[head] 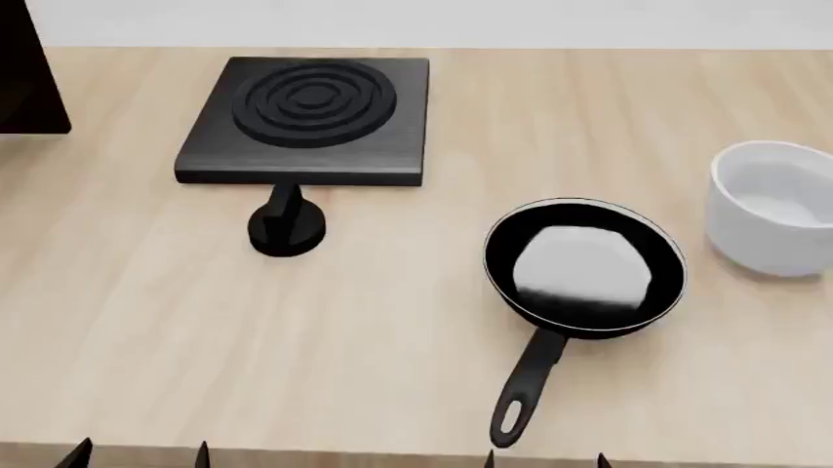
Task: Put the frying pan under the cabinet shelf.
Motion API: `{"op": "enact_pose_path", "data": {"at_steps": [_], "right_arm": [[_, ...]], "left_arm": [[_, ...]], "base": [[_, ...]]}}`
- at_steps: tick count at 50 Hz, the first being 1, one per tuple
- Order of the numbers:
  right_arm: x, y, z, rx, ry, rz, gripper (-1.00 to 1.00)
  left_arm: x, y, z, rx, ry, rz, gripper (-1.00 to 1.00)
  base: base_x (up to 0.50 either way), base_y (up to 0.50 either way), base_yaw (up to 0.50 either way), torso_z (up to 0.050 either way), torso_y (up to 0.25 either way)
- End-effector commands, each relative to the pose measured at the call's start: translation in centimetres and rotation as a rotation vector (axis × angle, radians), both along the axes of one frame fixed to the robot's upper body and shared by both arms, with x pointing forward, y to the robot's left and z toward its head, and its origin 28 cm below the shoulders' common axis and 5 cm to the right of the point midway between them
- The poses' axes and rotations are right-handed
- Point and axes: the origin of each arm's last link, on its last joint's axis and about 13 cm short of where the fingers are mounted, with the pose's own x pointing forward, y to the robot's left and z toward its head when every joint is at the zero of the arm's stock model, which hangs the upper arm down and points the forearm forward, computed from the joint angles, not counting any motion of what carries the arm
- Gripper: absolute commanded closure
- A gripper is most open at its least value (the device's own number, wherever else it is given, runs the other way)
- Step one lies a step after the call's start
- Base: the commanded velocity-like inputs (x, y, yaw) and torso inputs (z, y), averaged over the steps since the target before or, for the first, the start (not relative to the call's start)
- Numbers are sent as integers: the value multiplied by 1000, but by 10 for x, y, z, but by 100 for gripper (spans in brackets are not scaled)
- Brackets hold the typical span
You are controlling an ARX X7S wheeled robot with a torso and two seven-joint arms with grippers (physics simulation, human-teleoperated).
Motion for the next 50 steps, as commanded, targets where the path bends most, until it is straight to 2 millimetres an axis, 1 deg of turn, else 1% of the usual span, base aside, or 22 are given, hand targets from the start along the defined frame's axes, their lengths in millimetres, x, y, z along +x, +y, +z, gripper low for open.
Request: {"op": "enact_pose_path", "data": {"at_steps": [1, 5, 10, 12, 14, 15, 17, 21, 23, 24, 25, 26, 28, 29, 31, 32, 36, 37, 39, 40, 41, 50], "right_arm": [[-1, 0, 1, 0, 0, 0, -100], [1, -5, 3, -13, -8, -37, -100], [6, -5, 7, -14, 2, -63, -100], [8, -3, 7, -9, 19, -55, -100], [13, -5, 16, -12, 10, -71, -100], [17, -7, 24, -10, 4, -72, -100], [23, -10, 47, -35, -44, -72, -100], [32, -18, 105, -71, -175, -61, -100], [34, -22, 130, -94, -240, -72, -100], [34, -24, 149, -88, -274, -67, -100], [34, -27, 173, -69, -314, -61, -100], [34, -29, 185, -77, -340, -69, -100], [33, -32, 208, -87, -388, -88, -100], [31, -35, 223, -91, -416, -91, -100], [30, -36, 233, -110, -436, -100, -100], [28, -38, 243, -120, -457, -99, -100], [26, -43, 258, -106, -467, -115, -100], [25, -45, 263, -101, -478, -140, -100], [24, -48, 268, -107, -478, -142, -100], [23, -48, 270, -116, -491, -148, -100], [22, -48, 271, -121, -490, -147, -100], [20, -49, 281, -123, -516, -166, -100]], "left_arm": [[0, 0, 0, 0, 0, 0, -100], [-3, -4, 4, -7, -20, -69, -100], [4, -6, 7, -2, -15, -80, -100], [7, -6, 12, 7, -18, -76, -100], [13, -5, 28, -3, -53, -72, -100], [18, -2, 37, -3, -78, -71, -100], [26, 3, 65, 3, -143, -71, -100], [33, 15, 124, 31, -251, -54, -100], [34, 20, 145, 56, -292, -34, -100], [32, 23, 163, 86, -321, -27, -100], [31, 25, 173, 108, -341, -19, -100], [29, 28, 194, 147, -384, -17, -100], [25, 33, 216, 139, -423, -4, -100], [23, 35, 217, 124, -438, -3, -100], [20, 39, 232, 127, -458, 4, -100], [19, 43, 241, 149, -472, 35, -100], [15, 48, 255, 158, -483, 50, -100], [13, 50, 270, 163, -485, 54, -100], [11, 52, 275, 177, -488, 87, -100], [12, 56, 266, 178, -489, 98, -100], [12, 57, 266, 174, -488, 102, -100], [5, 60, 275, 185, -504, 127, -100]], "base": [[0, 0, 0, 0, 0], [0, 0, 0, 0, 0], [0, 0, 0, 0, 0], [0, 0, 0, 0, 0], [0, 0, 0, 0, 0], [0, 0, 0, 0, 0], [0, 0, 0, 0, 0], [0, 0, 0, 0, 0], [0, 0, 0, 0, 0], [0, 0, 0, 0, 0], [0, 0, 0, 0, 0], [0, 0, 0, 0, 0], [0, 0, 0, 0, 0], [0, 0, 0, 0, 0], [0, 0, 0, 0, 0], [0, 0, 0, 0, 0], [0, 0, 0, 0, 0], [0, 0, 0, 0, 0], [0, 0, 0, 0, 0], [0, 0, 0, 0, 0], [0, 0, 0, 0, 0], [0, 0, 0, 0, 0]]}}
